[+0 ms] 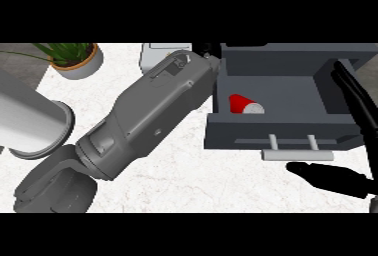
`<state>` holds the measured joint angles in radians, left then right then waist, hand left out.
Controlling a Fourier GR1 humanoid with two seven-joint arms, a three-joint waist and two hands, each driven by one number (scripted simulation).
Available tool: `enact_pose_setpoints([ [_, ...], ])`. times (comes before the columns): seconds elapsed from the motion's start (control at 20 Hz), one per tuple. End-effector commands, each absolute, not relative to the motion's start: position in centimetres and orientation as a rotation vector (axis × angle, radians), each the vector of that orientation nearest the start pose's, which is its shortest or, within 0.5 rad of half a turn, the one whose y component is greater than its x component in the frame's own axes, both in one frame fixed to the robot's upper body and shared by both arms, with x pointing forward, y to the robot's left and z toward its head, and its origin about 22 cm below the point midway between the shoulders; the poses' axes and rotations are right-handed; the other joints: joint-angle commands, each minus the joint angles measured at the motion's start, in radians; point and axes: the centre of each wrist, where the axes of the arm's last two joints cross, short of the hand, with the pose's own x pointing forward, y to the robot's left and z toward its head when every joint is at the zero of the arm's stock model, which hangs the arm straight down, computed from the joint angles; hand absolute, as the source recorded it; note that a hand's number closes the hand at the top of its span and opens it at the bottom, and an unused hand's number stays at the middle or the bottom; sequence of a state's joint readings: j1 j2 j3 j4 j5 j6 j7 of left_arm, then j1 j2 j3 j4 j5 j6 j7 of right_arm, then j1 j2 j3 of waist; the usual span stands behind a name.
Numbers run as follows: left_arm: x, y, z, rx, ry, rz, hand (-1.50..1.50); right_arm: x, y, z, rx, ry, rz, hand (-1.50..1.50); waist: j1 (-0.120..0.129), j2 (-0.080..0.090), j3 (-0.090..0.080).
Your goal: Pick up the can, place it into the drawer and close the drawer
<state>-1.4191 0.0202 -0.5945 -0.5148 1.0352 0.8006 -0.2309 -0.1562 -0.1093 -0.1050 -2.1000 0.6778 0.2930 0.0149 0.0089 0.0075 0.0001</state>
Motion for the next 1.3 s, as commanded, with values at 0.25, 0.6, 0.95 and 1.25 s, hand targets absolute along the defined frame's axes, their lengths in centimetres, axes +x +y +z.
enact_pose_setpoints([
  [0.25,43.1,2.4,19.4,0.005,-1.715,0.148,-1.5,30.1,-21.9,12.4,-0.843,-1.874,0.988,-1.5,0.026,-0.001,0.0],
  [0.6,42.9,3.9,20.6,0.037,-1.72,0.145,-1.5,34.8,-20.5,10.2,-0.98,-1.742,1.167,-1.5,0.037,-0.007,0.0],
  [0.95,42.8,7.2,19.7,0.053,-1.675,0.176,-1.5,37.9,-17.9,6.5,-1.035,-1.657,1.177,-1.5,0.03,-0.007,0.0],
  [1.25,42.0,8.8,20.7,0.058,-1.696,0.163,-1.5,39.9,-19.6,3.4,-1.145,-1.635,1.157,-1.5,0.042,-0.003,0.001],
])
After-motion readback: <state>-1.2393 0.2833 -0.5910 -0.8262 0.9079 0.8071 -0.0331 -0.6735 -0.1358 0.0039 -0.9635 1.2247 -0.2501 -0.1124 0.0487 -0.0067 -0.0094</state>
